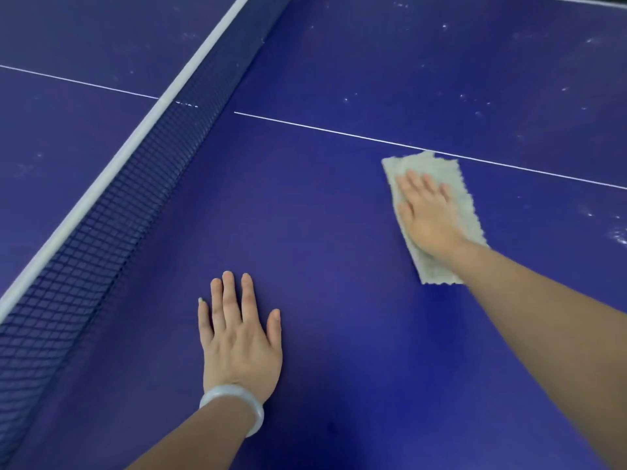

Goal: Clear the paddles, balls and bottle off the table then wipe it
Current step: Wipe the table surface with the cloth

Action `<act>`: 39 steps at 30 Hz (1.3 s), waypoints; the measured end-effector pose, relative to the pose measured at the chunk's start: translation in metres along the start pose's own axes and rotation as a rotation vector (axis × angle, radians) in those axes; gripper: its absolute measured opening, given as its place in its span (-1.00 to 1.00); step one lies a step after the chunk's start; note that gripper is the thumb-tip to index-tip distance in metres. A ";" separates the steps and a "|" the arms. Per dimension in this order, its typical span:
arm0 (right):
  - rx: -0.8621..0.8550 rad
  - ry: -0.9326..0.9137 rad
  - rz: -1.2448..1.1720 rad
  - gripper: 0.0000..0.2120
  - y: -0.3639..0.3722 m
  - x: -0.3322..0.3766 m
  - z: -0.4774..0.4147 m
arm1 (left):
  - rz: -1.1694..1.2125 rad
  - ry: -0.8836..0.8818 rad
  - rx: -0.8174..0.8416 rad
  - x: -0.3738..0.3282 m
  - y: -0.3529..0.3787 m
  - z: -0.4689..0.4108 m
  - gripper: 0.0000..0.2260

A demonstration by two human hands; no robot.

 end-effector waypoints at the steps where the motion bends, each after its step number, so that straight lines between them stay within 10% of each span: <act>1: -0.007 0.147 -0.014 -0.49 -0.005 -0.027 -0.012 | 0.001 -0.002 -0.005 0.001 0.000 0.000 -0.34; 5: -0.013 0.328 -0.029 -0.48 -0.008 -0.022 -0.042 | -0.001 -0.004 -0.008 0.002 0.002 -0.001 -0.34; 14: 0.070 -0.425 0.098 -0.48 0.035 0.134 0.077 | 0.000 -0.009 -0.029 0.002 0.001 -0.001 -0.33; 20: -0.020 0.425 -0.033 -0.46 0.004 -0.042 0.080 | 0.016 -0.012 -0.028 0.003 0.002 -0.001 -0.36; 26: -0.019 0.190 0.043 -0.48 0.035 0.050 0.173 | 0.028 -0.008 -0.031 0.002 0.000 0.000 -0.34; 39: -0.027 0.389 -0.049 -0.46 0.040 0.036 0.181 | 0.073 0.206 -0.012 -0.002 0.008 0.068 -0.45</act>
Point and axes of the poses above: each hand's wrist, its own z-axis away from the middle knuckle, its own y-axis out of the palm, x = y × z, the point moved 10 cm from there along -z, towards the middle knuckle, and after that the axes turned 4 degrees about x, right-handed, at the moved point
